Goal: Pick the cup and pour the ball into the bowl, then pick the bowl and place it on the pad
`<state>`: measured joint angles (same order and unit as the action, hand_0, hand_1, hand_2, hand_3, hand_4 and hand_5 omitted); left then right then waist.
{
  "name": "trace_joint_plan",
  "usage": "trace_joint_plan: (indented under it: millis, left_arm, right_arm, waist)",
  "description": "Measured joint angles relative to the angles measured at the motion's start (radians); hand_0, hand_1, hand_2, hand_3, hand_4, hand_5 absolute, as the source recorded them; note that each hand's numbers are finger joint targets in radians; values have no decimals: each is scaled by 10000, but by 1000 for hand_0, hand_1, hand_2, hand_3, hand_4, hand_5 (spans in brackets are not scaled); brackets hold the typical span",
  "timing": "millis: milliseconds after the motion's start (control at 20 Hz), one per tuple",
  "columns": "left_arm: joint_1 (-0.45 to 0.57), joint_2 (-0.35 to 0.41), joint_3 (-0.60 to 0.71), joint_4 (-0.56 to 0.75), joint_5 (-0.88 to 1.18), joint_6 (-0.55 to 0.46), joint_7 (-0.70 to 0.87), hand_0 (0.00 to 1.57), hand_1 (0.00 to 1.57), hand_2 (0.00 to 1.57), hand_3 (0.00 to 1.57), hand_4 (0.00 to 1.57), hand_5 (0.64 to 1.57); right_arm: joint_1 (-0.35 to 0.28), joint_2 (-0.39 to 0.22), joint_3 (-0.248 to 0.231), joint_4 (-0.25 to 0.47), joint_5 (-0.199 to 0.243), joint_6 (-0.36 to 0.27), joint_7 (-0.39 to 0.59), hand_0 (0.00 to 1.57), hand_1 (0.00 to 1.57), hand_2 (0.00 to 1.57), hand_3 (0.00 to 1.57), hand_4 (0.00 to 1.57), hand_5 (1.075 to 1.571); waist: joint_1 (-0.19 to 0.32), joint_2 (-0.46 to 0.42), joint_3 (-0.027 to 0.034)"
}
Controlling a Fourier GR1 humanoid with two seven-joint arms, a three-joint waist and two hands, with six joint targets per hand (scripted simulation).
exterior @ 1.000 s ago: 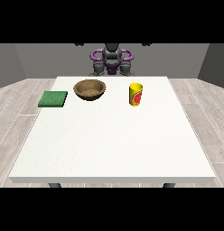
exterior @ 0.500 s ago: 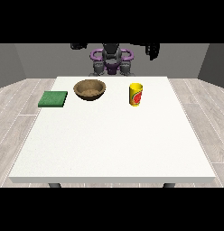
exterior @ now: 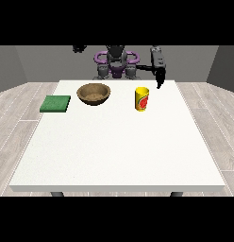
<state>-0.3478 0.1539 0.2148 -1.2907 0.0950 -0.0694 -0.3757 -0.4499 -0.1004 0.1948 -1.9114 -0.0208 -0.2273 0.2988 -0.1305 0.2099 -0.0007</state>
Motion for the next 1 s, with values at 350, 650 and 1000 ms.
trace_joint_plan:
  millis: [350,650,1000]
  left_arm:
    - [-288,124,266,2325,-109,-226,-1536,0,0,0,0,0,1443]
    - [-760,180,436,3878,-147,-214,-2426,0,0,0,0,0,1418]
    - [-1426,324,829,5568,-140,70,-3582,0,0,0,0,0,1430]
  right_arm:
    - [610,-237,-526,-522,-520,627,53,0,0,0,0,0,1567]
    - [1063,-506,-1234,-727,-1086,1232,-158,0,0,0,0,0,1568]
    - [1066,-1137,-2122,-1531,-1984,1945,249,0,0,0,0,0,1567]
  waist:
    - [-245,-132,-1]
    - [-390,-113,0]
    - [-945,251,-1]
